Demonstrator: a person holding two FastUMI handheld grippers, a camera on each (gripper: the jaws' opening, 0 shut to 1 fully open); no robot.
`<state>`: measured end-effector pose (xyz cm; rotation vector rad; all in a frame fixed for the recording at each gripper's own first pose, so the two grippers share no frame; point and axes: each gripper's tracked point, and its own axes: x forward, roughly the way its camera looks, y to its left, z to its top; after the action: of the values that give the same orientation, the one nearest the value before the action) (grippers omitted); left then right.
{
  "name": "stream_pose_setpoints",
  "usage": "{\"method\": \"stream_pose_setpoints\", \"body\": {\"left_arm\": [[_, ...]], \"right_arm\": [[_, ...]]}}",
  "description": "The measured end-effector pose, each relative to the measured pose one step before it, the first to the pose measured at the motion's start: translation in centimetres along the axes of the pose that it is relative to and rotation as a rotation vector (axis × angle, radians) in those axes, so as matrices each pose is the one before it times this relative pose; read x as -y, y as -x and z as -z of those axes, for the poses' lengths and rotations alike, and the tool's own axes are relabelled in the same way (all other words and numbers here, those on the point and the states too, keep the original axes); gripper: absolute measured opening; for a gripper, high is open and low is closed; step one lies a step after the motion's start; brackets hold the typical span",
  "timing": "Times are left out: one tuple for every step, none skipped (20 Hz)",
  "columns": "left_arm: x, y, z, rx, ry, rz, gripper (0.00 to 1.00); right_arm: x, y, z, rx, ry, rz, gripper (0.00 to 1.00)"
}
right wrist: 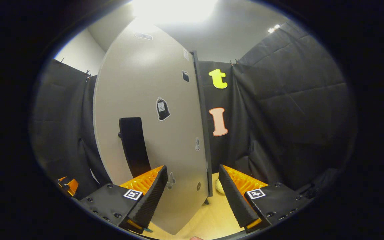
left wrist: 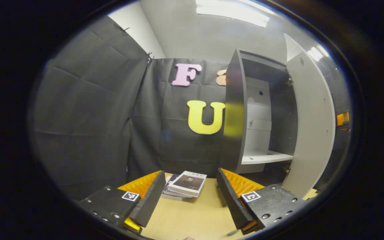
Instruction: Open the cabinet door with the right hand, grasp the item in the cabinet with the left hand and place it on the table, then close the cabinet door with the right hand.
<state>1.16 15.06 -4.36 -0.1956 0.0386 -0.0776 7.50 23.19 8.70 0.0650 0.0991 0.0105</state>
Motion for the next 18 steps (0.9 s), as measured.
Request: {"method": "stream_pose_setpoints", "body": {"left_arm": [[-0.372,0.236,-0.132,-0.00078,-0.00407,-0.00684,0.95],[-0.352,0.226,0.063,0.00026,-0.00464,-0.0081,0.95],[-0.41,0.281,-0.125,0.0007,-0.00391,-0.00847,0.92],[-0.235,0.257,-0.036,0.00009,-0.00372,-0.00783,0.92],[-0.331,0.265,-0.128,0.00009,-0.00333,-0.00778,0.92],[-0.309,0.386,-0.123,0.00026,-0.00437,-0.00732,0.95],[-0.257,0.245,-0.139,-0.0003,-0.00498,-0.00608,0.95],[-0.218,0.224,0.092,-0.0008,-0.00697,-0.00733,0.95],[-0.32,0.246,-0.005,-0.0017,-0.00602,-0.00605,0.95],[0.006,0.143,-0.006,-0.00236,-0.00486,-0.00261,0.95],[-0.026,0.148,-0.159,-0.00177,-0.00375,0.0,0.92],[0.202,0.048,-0.06,-0.00104,-0.00391,0.00202,0.95],[0.286,0.018,-0.296,0.00258,-0.00427,0.00346,0.95],[0.516,0.02,-0.364,0.00306,-0.00571,0.0064,0.92],[0.491,0.062,-0.351,0.00315,-0.00709,0.00312,0.92],[0.758,0.033,-0.278,0.00329,-0.00807,0.00297,0.95],[0.812,0.007,-0.404,0.00151,-0.00744,0.00176,0.92],[1.002,-0.053,-0.18,0.00431,-0.00496,0.0035,0.92]], "right_arm": [[-0.914,-0.332,0.127,-0.00352,-0.00032,-0.02084,0.98],[-0.909,-0.275,0.091,-0.00057,0.00108,-0.02137,0.98],[-1.055,-0.426,0.024,-0.00251,0.00183,-0.02489,0.98],[-0.913,-0.566,-0.021,-0.00146,0.00405,-0.02537,0.98],[-0.984,-0.774,-0.193,-0.0024,0.00413,-0.02832,0.98],[-1.066,-0.517,0.086,0.00209,0.00374,-0.03225,0.98],[-1.026,-0.58,-0.074,0.0025,0.00483,-0.02761,0.98],[-1.024,-0.434,0.285,-0.00253,0.00937,-0.02505,0.93],[-0.763,-0.321,0.263,-0.00288,0.01176,-0.0181,0.98],[-0.319,-0.149,0.231,-0.00068,0.01184,-0.01119,0.93],[-0.127,0.137,-0.066,0.00169,0.00562,-0.00907,0.98],[-0.111,0.021,0.003,0.00052,0.00055,-0.00954,0.98],[-0.061,0.205,-0.015,0.00135,-0.00336,-0.01205,0.98],[0.051,0.013,0.022,0.00344,-0.00369,-0.00943,0.98],[0.341,0.16,0.004,0.00314,-0.00304,-0.00341,0.98],[0.199,-0.064,0.001,0.00038,-0.00065,-0.006,0.98],[0.314,0.041,0.078,-0.00316,-0.00116,-0.00214,0.98],[0.109,0.205,0.137,-0.00293,0.00089,-0.00407,0.98]]}}
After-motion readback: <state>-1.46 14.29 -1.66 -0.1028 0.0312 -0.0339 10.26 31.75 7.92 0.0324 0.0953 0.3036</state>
